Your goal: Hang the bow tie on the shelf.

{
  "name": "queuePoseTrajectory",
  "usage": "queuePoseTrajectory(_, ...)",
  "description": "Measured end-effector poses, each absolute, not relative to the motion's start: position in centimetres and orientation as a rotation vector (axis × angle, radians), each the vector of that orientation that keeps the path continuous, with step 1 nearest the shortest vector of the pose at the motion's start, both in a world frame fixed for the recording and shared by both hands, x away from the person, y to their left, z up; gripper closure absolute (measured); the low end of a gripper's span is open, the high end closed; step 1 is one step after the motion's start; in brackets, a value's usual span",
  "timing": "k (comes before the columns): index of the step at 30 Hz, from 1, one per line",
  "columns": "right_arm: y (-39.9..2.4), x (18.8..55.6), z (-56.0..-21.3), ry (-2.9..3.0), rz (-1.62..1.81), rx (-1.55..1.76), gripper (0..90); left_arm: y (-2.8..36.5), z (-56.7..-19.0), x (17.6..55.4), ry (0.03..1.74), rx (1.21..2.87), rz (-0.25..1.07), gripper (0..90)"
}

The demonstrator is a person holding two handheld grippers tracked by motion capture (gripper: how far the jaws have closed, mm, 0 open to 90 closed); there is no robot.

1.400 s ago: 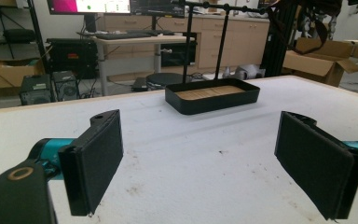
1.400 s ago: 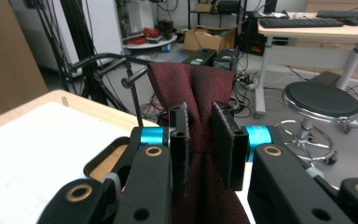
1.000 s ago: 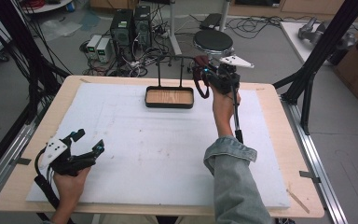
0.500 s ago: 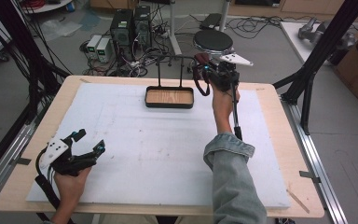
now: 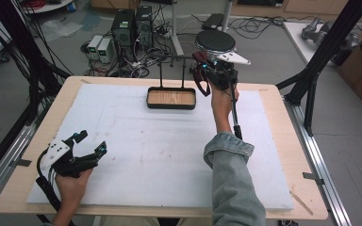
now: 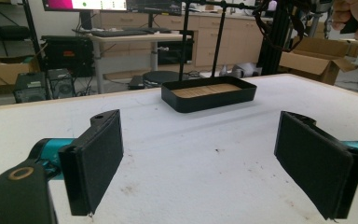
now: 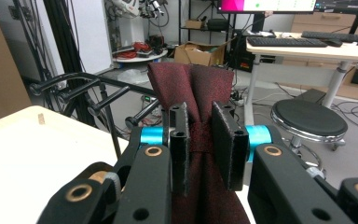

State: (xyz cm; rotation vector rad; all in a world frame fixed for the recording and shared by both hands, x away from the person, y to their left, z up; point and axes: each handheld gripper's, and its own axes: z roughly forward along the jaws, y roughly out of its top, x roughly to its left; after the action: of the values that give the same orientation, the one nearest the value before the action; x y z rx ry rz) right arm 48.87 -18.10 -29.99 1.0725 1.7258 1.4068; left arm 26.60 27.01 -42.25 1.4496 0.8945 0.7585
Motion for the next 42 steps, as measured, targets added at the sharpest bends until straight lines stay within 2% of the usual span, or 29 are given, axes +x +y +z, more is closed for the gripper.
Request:
queuePoseTrajectory(16,-19.0,49.0,-29.9,1.683,1.426,1.093,77.0,26.8,-42.3,26.8,0.892,1.456,0.747,15.8)
queuePoseTrajectory(42,-18.3,50.9,-31.9,1.727,1.355,1.16,76.5,26.7,-42.4,26.8,0.89,1.46,0.747,15.9)
